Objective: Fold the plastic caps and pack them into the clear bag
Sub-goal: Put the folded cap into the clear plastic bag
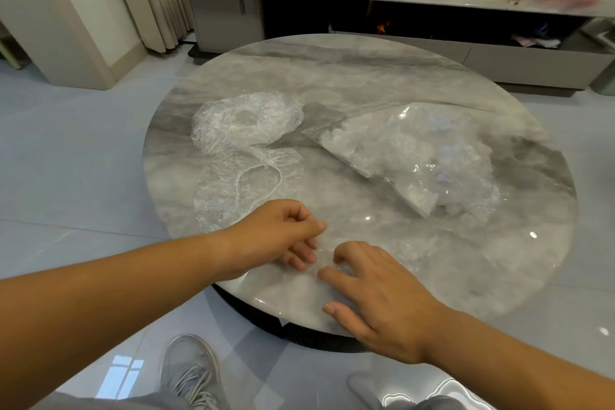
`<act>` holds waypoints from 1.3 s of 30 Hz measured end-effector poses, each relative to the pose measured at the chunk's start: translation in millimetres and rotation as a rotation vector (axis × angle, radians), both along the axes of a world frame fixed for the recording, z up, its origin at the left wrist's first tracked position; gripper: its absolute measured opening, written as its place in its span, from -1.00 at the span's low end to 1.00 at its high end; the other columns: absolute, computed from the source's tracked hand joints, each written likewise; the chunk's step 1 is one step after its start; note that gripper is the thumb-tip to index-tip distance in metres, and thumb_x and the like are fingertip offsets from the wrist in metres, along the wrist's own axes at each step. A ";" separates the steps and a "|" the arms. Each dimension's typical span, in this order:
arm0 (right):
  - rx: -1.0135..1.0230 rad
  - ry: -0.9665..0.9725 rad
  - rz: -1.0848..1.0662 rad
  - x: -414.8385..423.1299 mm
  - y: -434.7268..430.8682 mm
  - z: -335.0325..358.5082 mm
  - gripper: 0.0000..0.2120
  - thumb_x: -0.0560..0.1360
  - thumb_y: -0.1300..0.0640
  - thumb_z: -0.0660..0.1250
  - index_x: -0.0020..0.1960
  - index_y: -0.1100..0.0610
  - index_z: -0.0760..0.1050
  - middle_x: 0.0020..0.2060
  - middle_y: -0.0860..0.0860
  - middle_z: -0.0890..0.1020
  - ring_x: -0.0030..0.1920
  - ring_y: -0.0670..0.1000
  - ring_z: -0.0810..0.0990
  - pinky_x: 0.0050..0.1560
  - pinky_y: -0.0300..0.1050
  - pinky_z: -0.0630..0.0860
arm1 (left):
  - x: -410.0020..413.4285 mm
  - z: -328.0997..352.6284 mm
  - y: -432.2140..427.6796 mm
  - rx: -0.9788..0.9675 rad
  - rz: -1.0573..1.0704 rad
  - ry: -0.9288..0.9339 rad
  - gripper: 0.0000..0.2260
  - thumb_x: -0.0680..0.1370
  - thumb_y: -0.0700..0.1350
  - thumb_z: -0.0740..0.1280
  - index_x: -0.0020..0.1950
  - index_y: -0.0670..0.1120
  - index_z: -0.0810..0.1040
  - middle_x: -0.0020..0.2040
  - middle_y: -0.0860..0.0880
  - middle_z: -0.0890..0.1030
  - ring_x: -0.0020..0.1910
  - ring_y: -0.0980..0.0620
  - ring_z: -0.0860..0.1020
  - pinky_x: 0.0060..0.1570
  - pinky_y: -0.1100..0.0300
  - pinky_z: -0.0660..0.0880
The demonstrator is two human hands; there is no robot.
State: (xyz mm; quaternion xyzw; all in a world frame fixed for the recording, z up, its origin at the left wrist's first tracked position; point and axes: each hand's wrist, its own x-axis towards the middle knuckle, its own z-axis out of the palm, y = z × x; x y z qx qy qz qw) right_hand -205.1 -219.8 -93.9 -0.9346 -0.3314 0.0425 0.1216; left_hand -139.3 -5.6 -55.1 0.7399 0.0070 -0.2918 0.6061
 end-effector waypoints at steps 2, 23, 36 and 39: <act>0.026 -0.011 0.025 -0.8 -5.6 0.3 -0.60 0.65 -0.19 0.11 0.33 0.01 0.47 0.14 -0.05 0.46 0.17 0.00 0.43 0.30 -0.11 0.36 | -1.6 2.3 -4.3 -0.070 -0.018 0.062 -0.76 0.63 -0.12 0.33 0.11 -0.31 0.57 0.01 -0.28 0.67 -0.11 -0.12 0.68 -0.06 0.04 0.64; 0.029 -0.012 -0.018 -11.2 -35.1 -2.0 -0.59 0.65 -0.16 0.11 0.37 0.00 0.50 0.35 -0.12 0.51 0.36 -0.07 0.43 0.40 -0.09 0.26 | 7.9 -3.0 -22.0 0.085 -0.106 -0.080 -0.73 0.49 -0.16 0.53 0.15 -0.11 0.59 -0.07 -0.15 0.69 -0.22 -0.05 0.70 -0.26 0.11 0.62; 0.217 0.065 0.040 -18.2 -47.0 -9.1 -0.54 0.63 -0.10 0.22 0.47 0.03 0.45 0.51 -0.11 0.40 0.57 -0.10 0.22 0.56 0.07 0.16 | 34.8 -7.6 -47.8 0.659 -0.376 -0.335 -0.62 0.31 0.11 0.63 -0.02 -0.02 0.63 -0.25 0.11 0.60 -0.29 0.19 0.54 -0.25 0.30 0.41; 0.374 0.043 -0.054 -22.1 -48.9 -7.6 -0.53 0.61 -0.04 0.25 0.48 0.07 0.41 0.50 -0.10 0.40 0.55 -0.07 0.26 0.52 0.05 0.26 | 33.7 -10.5 -47.6 0.620 -0.437 -0.296 -0.72 0.37 0.07 0.61 -0.08 -0.04 0.65 -0.35 0.12 0.58 -0.38 0.18 0.51 -0.29 0.29 0.43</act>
